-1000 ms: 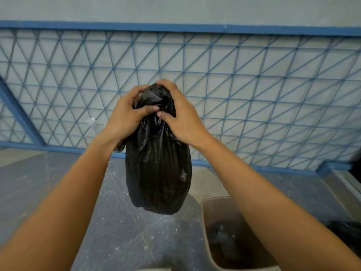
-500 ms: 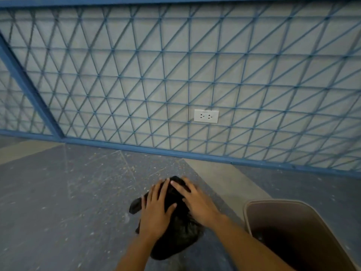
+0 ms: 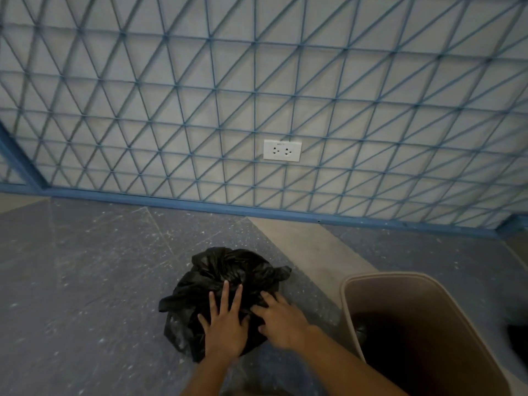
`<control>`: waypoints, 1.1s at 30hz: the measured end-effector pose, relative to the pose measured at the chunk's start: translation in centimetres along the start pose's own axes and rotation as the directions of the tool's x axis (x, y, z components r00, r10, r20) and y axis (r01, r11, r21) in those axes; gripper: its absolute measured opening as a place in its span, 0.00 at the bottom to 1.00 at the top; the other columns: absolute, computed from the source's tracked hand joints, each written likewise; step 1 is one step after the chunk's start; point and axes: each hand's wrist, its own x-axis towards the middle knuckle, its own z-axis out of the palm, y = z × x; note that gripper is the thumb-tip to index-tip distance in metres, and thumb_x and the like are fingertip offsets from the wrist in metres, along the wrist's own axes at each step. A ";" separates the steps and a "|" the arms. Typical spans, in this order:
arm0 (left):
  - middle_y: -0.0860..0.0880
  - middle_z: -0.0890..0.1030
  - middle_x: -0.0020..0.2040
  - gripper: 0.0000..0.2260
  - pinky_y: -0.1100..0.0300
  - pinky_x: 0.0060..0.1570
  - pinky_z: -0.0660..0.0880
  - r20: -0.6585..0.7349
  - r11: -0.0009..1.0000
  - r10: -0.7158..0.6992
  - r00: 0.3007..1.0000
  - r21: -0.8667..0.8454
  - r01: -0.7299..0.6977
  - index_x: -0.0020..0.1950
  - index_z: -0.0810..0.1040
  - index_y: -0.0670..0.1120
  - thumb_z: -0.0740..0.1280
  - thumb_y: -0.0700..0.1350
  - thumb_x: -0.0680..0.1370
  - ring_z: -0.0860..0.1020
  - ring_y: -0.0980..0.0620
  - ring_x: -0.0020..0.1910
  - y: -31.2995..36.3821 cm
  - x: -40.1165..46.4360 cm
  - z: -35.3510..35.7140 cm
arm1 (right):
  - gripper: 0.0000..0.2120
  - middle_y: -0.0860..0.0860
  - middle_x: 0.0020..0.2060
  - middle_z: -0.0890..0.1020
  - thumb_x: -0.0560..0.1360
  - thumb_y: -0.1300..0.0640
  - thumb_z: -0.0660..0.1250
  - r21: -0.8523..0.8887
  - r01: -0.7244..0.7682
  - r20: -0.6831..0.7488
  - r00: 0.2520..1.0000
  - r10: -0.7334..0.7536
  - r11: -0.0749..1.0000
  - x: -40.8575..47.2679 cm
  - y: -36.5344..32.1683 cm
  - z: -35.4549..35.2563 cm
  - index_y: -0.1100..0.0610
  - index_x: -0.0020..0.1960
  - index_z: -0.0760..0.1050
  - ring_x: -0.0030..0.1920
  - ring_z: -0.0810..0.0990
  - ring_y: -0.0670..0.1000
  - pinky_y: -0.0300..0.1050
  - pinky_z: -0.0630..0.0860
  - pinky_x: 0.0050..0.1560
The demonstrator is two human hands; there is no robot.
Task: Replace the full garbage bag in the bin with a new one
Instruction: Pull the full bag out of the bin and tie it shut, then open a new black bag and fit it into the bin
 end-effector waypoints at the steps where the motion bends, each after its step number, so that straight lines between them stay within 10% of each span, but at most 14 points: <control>1: 0.53 0.36 0.78 0.29 0.35 0.71 0.47 -0.016 1.000 -0.013 1.000 -0.010 0.013 0.76 0.41 0.60 0.54 0.53 0.80 0.37 0.43 0.76 0.7 -0.3 -0.6 | 0.24 0.55 0.77 0.50 0.79 0.52 0.58 0.000 0.015 -0.013 1.000 -0.015 1.000 -0.8 0.2 -0.9 0.49 0.74 0.58 0.75 0.48 0.61 0.62 0.57 0.72; 7: 0.50 0.47 0.79 0.26 0.43 0.74 0.44 -0.101 0.969 0.145 0.984 -0.187 -0.162 0.77 0.53 0.54 0.57 0.49 0.80 0.42 0.45 0.77 7.6 -1.8 -4.7 | 0.22 0.55 0.72 0.62 0.78 0.51 0.59 -0.042 0.013 -0.273 0.962 -0.024 0.999 -7.7 3.9 -7.9 0.50 0.71 0.64 0.73 0.58 0.57 0.57 0.63 0.68; 18: 0.49 0.64 0.75 0.21 0.58 0.74 0.52 -0.246 0.639 0.631 0.736 -0.373 -0.672 0.71 0.68 0.50 0.64 0.43 0.78 0.57 0.50 0.76 31.9 -5.5 -9.2 | 0.19 0.51 0.70 0.67 0.79 0.50 0.59 -0.017 -0.391 -0.423 0.837 0.348 0.920 -26.0 21.9 -14.8 0.49 0.69 0.66 0.70 0.64 0.53 0.51 0.65 0.66; 25: 0.47 0.67 0.73 0.20 0.56 0.74 0.56 -0.099 0.575 0.729 0.677 -0.447 -0.685 0.69 0.71 0.47 0.65 0.43 0.77 0.60 0.49 0.75 46.6 -10.1 1.5 | 0.18 0.51 0.67 0.71 0.79 0.50 0.59 0.146 -0.528 -0.383 0.750 0.540 0.837 -36.4 36.2 -8.7 0.50 0.68 0.68 0.67 0.68 0.55 0.52 0.69 0.64; 33: 0.46 0.70 0.70 0.19 0.58 0.70 0.63 0.233 0.727 0.644 0.729 -0.484 -0.487 0.68 0.70 0.47 0.64 0.43 0.77 0.67 0.48 0.70 56.4 -12.9 19.8 | 0.18 0.54 0.65 0.73 0.77 0.48 0.61 0.403 -0.615 -0.203 0.662 0.721 0.678 -41.7 53.1 3.9 0.50 0.65 0.71 0.65 0.70 0.56 0.49 0.68 0.65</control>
